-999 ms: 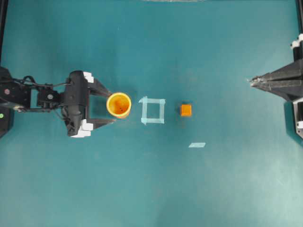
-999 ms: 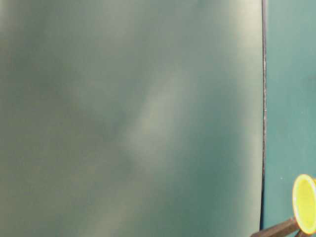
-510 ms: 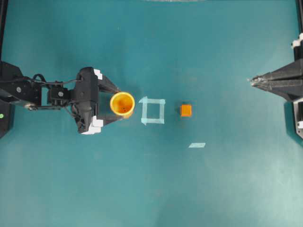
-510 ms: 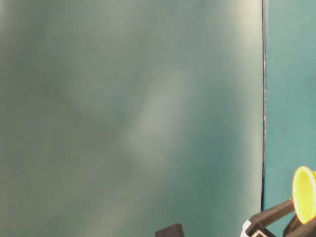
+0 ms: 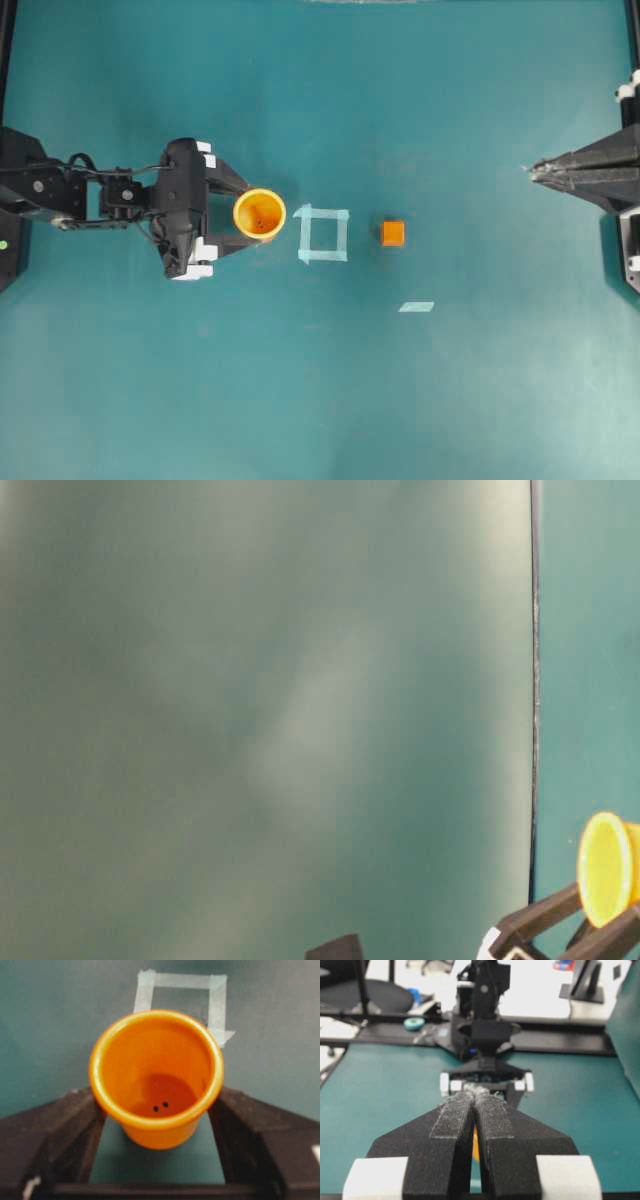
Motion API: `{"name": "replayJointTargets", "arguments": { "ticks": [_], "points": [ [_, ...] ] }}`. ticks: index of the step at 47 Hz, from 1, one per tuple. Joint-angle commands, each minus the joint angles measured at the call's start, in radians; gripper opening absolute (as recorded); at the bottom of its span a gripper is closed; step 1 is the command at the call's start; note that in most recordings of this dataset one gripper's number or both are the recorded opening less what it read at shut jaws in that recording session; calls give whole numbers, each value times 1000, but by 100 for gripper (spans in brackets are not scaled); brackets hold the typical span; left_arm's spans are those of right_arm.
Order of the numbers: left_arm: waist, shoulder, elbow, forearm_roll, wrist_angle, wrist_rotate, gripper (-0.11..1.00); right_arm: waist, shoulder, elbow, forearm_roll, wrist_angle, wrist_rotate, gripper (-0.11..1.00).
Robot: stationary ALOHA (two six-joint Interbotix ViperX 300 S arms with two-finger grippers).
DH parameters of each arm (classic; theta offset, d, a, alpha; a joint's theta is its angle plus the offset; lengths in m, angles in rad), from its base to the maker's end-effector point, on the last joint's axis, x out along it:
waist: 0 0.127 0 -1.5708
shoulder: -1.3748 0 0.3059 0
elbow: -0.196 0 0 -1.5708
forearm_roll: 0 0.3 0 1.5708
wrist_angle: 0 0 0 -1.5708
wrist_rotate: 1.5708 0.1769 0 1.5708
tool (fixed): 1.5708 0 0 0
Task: Move the cup forward with left arm.
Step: 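Drag the held orange cup toward the near table edge with the left gripper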
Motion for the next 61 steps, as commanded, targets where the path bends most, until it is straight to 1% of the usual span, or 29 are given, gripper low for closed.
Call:
{"name": "replayJointTargets", "arguments": {
  "ticks": [1,10,19,31,38,46,61],
  "points": [
    [-8,-44,2,2,-11,2,65,-2,3,-32,-3,-3,0,0],
    [-26,-109,25,2,-11,3,65,-2,3,-32,-3,2,3,0],
    [-26,-130,57,2,-20,3,65,-2,3,-35,-3,3,3,0],
    [-44,-144,94,2,-107,3,65,-2,3,-38,-3,3,3,0],
    [-81,-143,98,-2,-121,3,65,-2,3,-40,-3,3,3,0],
    [-146,-135,95,-6,-126,0,65,-2,3,-46,-2,3,0,0],
    [-272,-124,80,-43,-141,-12,65,-2,3,-52,-3,9,0,0]
  ]
}}
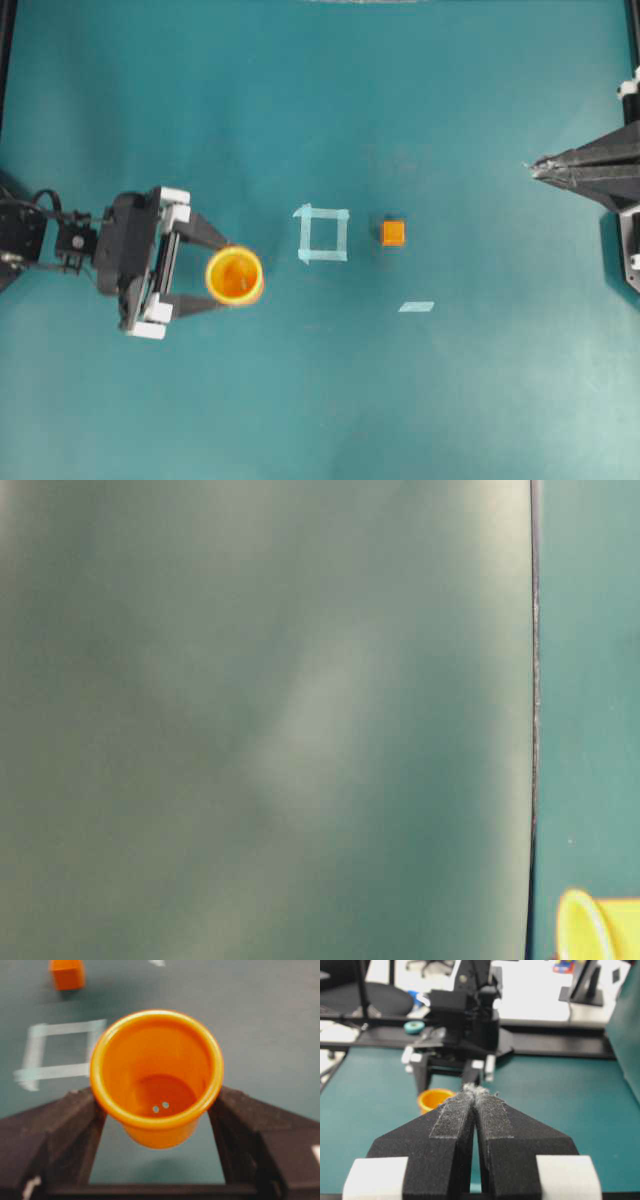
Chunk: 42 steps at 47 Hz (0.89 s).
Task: Move the cup forward with left arm.
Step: 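Drag the held orange cup toward the near table edge with the left gripper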
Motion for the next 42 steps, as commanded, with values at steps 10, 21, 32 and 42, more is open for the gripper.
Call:
{"name": "replayJointTargets", "arguments": {
  "ticks": [10,21,32,42],
  "points": [
    [-104,8,-34,-41,-9,-2,65,0,2,-35,-3,2,-2,0],
    [-193,21,-49,-83,-8,-2,65,-2,2,-37,-3,20,-2,0],
    [-278,37,-69,-130,-5,0,65,-2,0,-38,-3,20,-3,0],
    [-341,49,-91,-133,0,2,65,-2,0,-38,-3,31,-5,0]
  ]
}}
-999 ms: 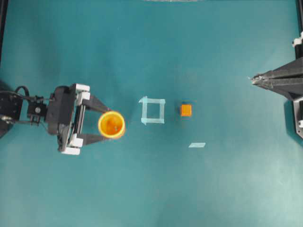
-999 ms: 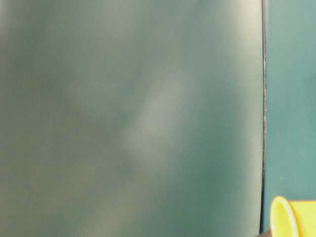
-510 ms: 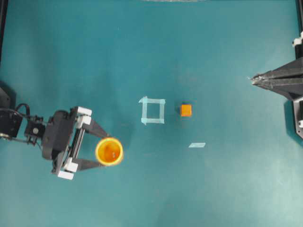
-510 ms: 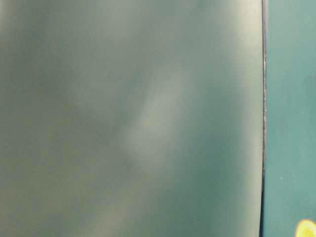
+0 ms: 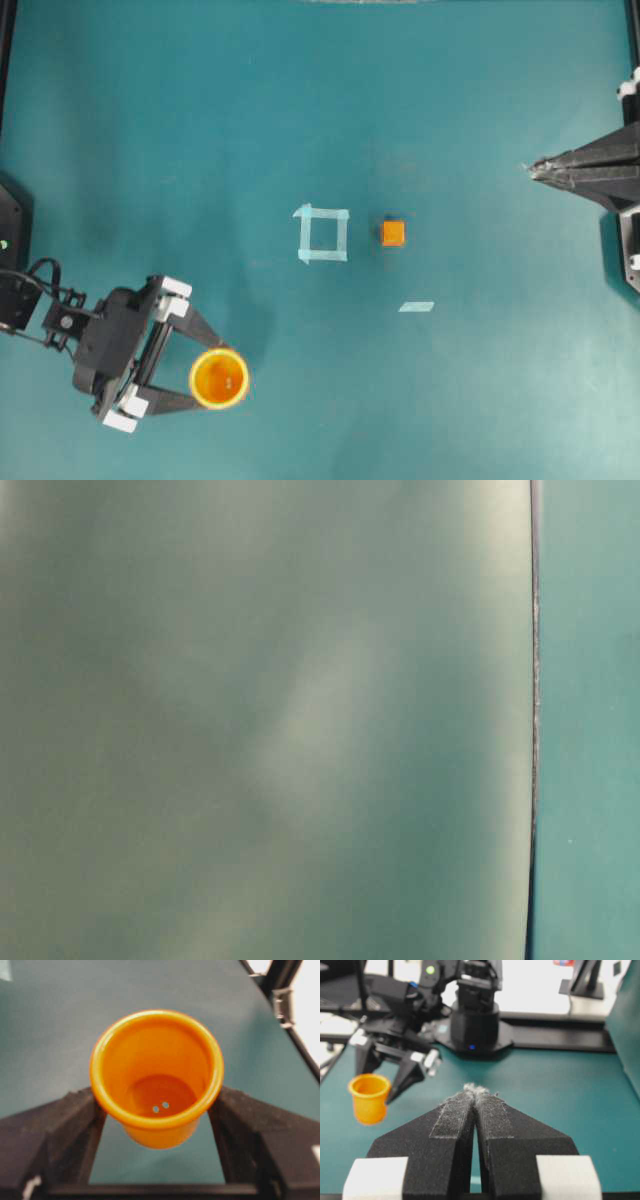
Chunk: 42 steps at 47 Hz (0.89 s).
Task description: Move the cup forward with left arm.
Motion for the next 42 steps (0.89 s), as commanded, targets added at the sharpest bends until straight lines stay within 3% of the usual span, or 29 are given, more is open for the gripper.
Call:
{"name": "replayJointTargets", "arguments": {
  "ticks": [1,22,42],
  "points": [
    [-29,-3,-26,-2,-2,2,65,-2,2,-34,-2,3,0,0],
    [-141,23,-71,-8,35,2,65,-2,2,-34,-2,9,0,0],
    [-156,26,-75,-11,35,12,65,-2,2,-34,-2,8,2,0]
  ]
}}
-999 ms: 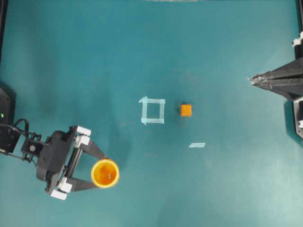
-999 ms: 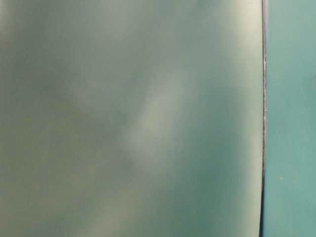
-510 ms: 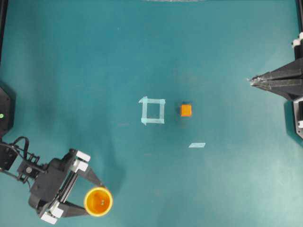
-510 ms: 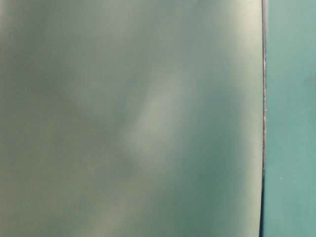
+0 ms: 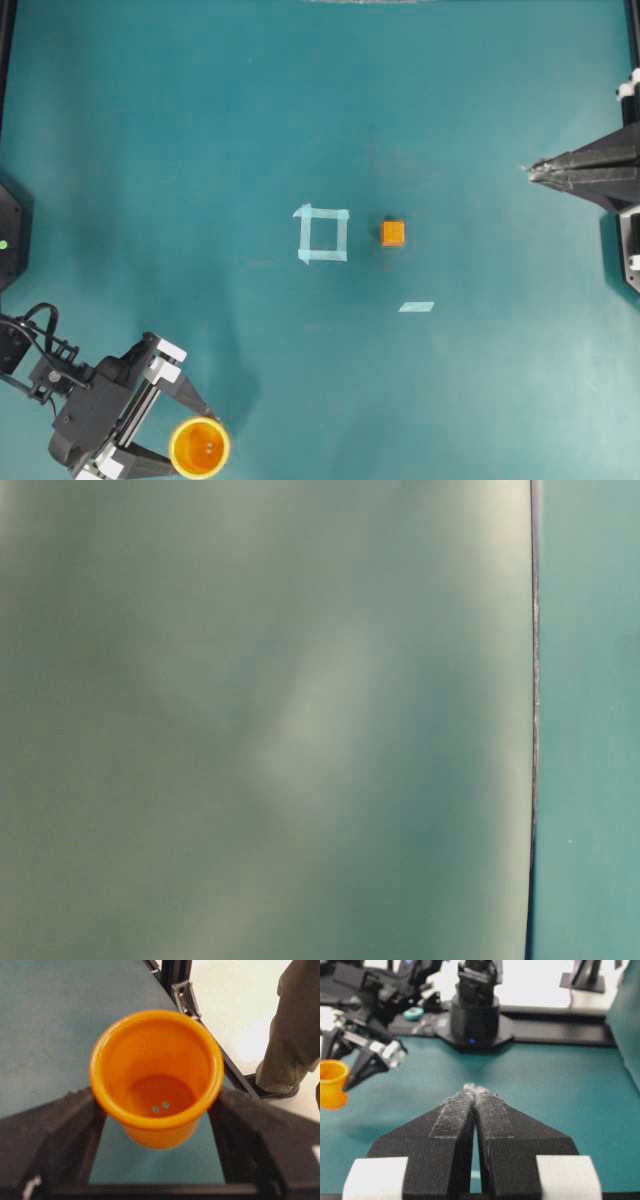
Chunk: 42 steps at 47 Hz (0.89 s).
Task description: Move the cup forward with left arm.
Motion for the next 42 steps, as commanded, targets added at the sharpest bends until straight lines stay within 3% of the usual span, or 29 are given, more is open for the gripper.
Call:
{"name": "replayJointTargets", "arguments": {
  "ticks": [1,42],
  "points": [
    [-3,-9,-15,-3,-5,2,65,-2,2,-34,-3,-5,2,0],
    [-5,-9,-17,-2,-5,21,65,0,2,-34,-3,-3,2,0]
  ]
}}
